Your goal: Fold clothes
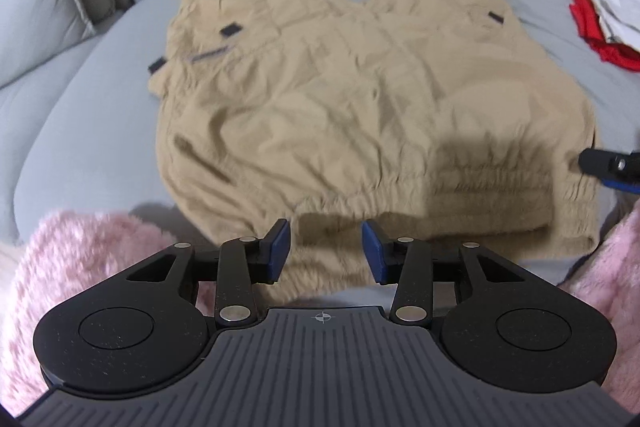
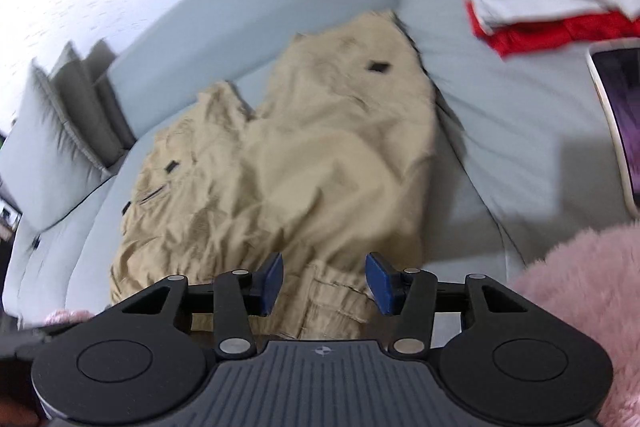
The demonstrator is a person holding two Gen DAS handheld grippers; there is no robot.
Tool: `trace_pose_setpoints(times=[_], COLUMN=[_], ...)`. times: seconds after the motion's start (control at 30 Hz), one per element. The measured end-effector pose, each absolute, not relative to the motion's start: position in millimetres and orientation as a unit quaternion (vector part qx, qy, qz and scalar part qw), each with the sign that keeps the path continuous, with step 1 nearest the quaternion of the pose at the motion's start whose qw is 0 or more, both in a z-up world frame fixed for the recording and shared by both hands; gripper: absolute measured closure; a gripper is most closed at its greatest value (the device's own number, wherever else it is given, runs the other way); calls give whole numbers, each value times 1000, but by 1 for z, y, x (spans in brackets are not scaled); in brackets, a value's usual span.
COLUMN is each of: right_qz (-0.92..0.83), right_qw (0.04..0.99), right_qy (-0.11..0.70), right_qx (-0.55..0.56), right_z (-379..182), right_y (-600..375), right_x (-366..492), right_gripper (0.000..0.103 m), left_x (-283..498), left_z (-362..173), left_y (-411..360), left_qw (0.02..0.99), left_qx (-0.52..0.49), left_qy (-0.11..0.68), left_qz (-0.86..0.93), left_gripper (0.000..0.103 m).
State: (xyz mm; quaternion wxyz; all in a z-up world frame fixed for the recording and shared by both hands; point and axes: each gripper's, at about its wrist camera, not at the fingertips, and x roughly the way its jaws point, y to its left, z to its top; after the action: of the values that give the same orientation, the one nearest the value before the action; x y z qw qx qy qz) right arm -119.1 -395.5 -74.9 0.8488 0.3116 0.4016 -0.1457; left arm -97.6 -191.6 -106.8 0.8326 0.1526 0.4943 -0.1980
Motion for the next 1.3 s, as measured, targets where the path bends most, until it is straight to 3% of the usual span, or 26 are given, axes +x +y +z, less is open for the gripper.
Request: trace_pose_setpoints(times=[0.2,0.4,0.77,1.0,1.3], right_qz=[-106,-99,-122,-150,-155], right_qw=[876,876,862,826,834], right_qy=[404,435,433,485,475], right_qx=[240,183,235,245,235], right_z=[-66,-69,-77,-99,-93], right_y=[-368,-351,-370,-379,-372], right_x=[-110,-98,-103,-96,-99], right_gripper=[65,66,67,78,75], left_x=[-100,-93,-84,-74,-80], left_z=[-99,-110,-112,-126,-126], left_y=[-196,-196,-196,-201,-198], left_qw=[847,837,842,831,836], left_qx=[147,146,141,157,158], left_qy=[458,478,477,493,486], left_qz=[-225,-223,-209,-203,-202], left_gripper=[57,57,57,55,53])
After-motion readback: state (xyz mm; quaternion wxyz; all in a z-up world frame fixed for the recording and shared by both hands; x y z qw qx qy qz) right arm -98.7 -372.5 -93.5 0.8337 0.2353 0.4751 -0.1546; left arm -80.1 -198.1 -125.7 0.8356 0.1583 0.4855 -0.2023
